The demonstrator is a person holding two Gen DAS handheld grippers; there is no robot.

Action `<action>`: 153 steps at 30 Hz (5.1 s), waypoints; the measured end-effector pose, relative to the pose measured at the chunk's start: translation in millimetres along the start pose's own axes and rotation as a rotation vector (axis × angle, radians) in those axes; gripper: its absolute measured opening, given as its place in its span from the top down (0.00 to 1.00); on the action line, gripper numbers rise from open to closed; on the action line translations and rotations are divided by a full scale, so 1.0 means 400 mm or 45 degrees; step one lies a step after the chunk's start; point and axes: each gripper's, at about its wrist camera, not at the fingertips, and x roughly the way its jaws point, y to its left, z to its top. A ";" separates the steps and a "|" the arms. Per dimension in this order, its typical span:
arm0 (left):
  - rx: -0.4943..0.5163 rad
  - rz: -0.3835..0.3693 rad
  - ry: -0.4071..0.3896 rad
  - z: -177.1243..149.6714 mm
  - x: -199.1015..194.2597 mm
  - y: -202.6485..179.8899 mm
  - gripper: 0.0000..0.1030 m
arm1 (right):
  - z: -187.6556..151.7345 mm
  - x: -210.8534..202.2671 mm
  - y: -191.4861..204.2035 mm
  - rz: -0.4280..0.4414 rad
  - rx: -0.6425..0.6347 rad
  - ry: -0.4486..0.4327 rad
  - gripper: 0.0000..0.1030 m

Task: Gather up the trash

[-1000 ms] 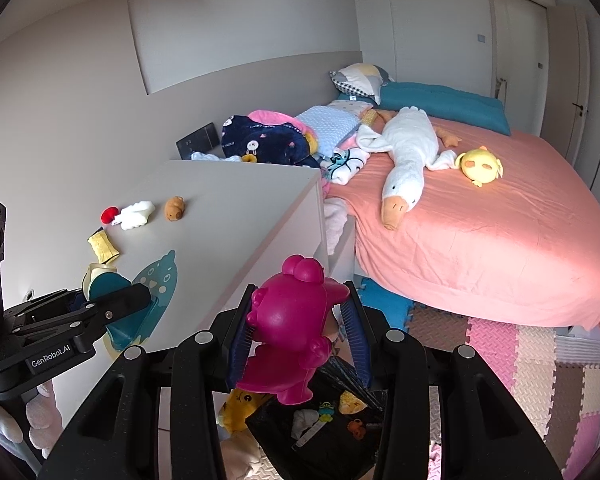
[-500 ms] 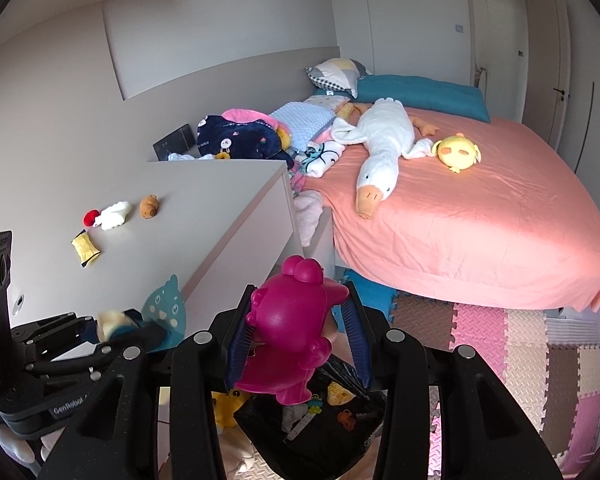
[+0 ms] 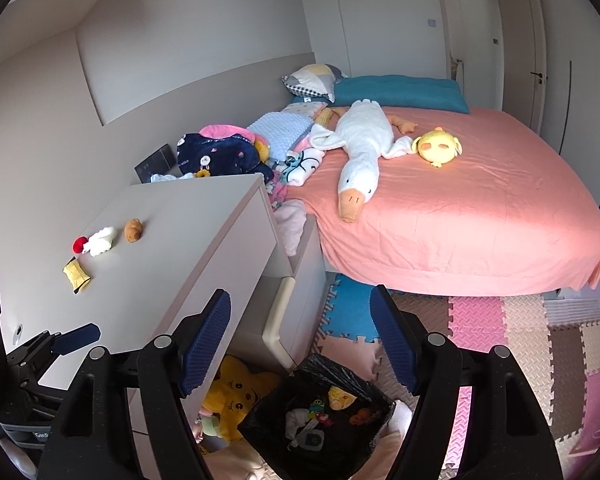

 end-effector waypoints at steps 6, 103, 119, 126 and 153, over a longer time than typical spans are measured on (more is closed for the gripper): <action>-0.031 0.033 -0.001 -0.001 0.008 0.026 0.09 | -0.002 0.019 0.031 0.027 -0.030 0.010 0.29; -0.556 0.667 -0.027 0.085 0.036 0.810 0.69 | 0.152 0.709 0.780 0.198 -0.422 0.345 0.54; -0.536 0.679 -0.015 0.087 0.037 0.788 0.69 | 0.144 0.641 0.722 0.221 -0.406 0.351 0.63; -0.501 0.669 -0.021 0.086 0.017 0.734 0.69 | 0.140 0.579 0.685 0.235 -0.391 0.335 0.63; -0.343 0.558 -0.086 0.060 -0.052 0.427 0.69 | 0.078 0.277 0.477 0.233 -0.346 0.226 0.63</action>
